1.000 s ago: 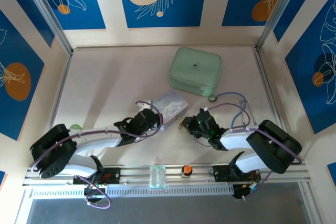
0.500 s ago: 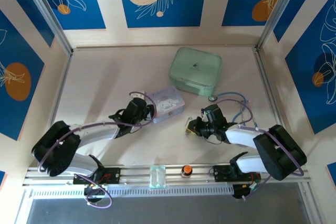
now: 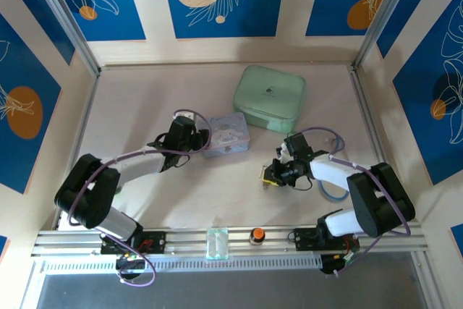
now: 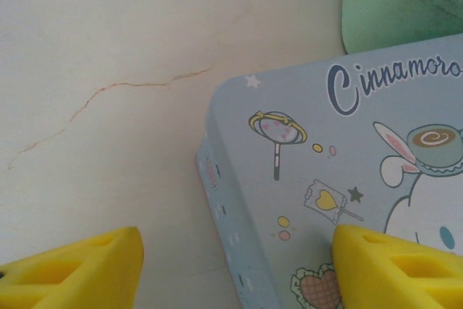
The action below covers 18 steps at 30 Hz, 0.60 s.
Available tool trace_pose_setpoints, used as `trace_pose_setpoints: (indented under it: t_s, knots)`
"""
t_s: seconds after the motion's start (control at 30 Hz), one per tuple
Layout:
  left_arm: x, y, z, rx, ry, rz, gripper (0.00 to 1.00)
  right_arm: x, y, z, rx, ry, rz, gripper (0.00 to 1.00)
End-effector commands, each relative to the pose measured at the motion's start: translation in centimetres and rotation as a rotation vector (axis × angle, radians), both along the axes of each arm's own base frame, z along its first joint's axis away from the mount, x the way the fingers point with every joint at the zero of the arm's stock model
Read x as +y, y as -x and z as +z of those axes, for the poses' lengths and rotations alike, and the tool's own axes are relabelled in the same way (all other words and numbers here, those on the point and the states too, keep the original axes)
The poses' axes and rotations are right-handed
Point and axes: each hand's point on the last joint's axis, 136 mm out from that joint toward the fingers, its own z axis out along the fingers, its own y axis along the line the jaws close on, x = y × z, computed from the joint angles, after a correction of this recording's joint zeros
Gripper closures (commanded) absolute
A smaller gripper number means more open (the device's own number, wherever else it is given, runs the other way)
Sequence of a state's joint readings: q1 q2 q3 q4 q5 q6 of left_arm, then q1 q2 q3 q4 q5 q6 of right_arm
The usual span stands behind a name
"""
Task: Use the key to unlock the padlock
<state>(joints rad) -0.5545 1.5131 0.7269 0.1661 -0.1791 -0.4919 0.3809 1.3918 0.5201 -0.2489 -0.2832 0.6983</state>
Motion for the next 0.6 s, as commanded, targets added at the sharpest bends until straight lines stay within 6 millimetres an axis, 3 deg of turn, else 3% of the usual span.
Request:
trace_pose_setpoints:
  t_s: [0.0, 0.23, 0.37, 0.43, 0.53, 0.57]
  knots:
    - [0.4, 0.4, 0.8, 0.012, -0.007, -0.011, 0.24, -0.3, 1.1, -0.4, 0.042, 0.04, 0.034, 0.8]
    - [0.8, 0.5, 6.1, -0.073, 0.03, 0.002, 0.17, -0.7, 0.7, 0.1, 0.025, 0.098, 0.045, 0.69]
    - [2.3, 1.1, 8.1, -0.099, -0.001, 0.033, 0.15, -1.4, 0.0, 0.9, -0.019, 0.159, 0.041, 0.6]
    - [4.3, 1.4, 8.8, -0.147, -0.078, 0.082, 0.11, -2.0, -0.8, 1.9, -0.083, 0.214, 0.036, 0.51]
    - [7.9, 1.9, 9.2, -0.241, -0.242, 0.154, 0.01, -3.2, -2.7, 4.6, -0.24, 0.327, 0.031, 0.25]
    - [8.9, 1.9, 9.1, -0.268, -0.299, 0.167, 0.01, -3.7, -3.5, 5.6, -0.289, 0.36, 0.026, 0.21]
